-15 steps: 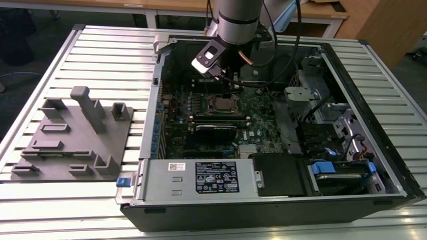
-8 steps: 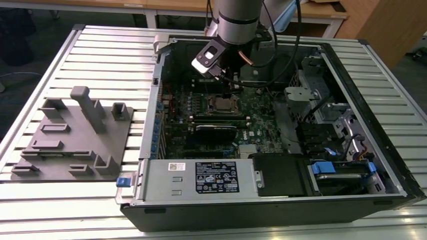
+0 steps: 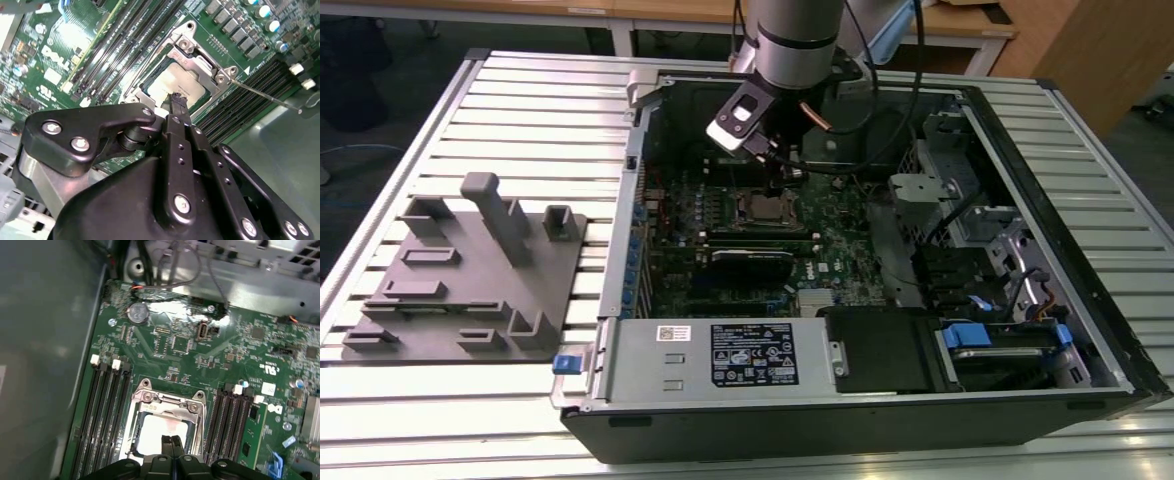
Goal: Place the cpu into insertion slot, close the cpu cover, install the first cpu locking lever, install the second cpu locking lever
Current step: 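Close the cpu cover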
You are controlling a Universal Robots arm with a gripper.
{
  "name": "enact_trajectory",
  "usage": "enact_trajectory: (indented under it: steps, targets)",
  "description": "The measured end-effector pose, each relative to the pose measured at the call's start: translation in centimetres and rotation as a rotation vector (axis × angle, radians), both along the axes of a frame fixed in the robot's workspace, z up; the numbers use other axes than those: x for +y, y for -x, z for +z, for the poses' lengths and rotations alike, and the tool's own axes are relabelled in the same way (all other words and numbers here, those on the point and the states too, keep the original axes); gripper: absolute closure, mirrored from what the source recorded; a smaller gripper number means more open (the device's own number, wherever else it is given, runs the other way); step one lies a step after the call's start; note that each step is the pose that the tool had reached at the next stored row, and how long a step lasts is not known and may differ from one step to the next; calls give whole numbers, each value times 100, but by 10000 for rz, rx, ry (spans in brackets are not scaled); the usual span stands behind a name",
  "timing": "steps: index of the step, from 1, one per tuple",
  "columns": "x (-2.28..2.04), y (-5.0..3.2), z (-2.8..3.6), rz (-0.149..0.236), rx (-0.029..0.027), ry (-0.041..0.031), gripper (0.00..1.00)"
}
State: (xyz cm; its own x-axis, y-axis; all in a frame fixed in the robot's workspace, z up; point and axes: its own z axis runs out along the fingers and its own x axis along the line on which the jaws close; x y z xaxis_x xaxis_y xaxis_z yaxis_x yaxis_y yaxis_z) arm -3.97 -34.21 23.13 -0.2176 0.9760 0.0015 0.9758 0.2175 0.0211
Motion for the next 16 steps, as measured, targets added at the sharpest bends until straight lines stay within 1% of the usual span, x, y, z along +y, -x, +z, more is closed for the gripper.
enact_trajectory:
  steps: [11,12,16]
  targets:
    - [0,0,-11,1998,-1,-1,89]
    - [0,0,-14,2440,0,-1,89]
    - [0,0,-19,3175,0,0,89]
